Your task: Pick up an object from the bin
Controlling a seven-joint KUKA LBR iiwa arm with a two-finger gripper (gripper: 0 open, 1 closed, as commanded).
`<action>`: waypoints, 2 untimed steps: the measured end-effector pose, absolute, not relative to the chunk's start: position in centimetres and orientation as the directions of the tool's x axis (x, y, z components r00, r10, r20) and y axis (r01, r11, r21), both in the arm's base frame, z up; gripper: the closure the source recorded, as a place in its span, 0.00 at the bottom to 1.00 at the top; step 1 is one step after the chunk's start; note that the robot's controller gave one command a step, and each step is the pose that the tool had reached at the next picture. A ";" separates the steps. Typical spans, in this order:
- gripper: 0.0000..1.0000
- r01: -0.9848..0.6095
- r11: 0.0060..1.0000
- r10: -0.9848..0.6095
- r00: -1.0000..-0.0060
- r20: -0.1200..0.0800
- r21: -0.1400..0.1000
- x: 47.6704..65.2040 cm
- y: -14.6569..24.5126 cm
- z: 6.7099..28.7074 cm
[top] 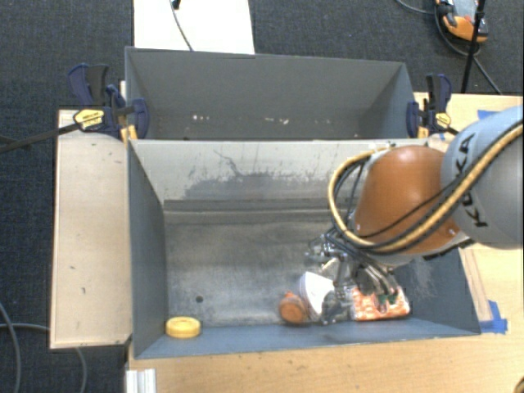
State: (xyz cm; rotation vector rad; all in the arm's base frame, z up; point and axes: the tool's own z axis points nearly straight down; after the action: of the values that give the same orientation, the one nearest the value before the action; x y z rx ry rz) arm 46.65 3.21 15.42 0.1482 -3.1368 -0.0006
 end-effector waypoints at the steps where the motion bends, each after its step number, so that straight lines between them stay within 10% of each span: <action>1: 0.00 -0.342 0.940 -0.342 -0.940 -0.006 -0.001 47.5 2.6 10.1; 2: 1.00 -0.515 0.857 -0.515 -0.857 0.012 -0.001 48.2 4.1 7.6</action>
Offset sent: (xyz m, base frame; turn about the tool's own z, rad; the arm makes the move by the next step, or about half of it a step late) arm 0.0153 0.0118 -0.0842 -0.4504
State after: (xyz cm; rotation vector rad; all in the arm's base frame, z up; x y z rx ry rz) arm 48.21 4.14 7.59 0.8369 -3.0161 0.0072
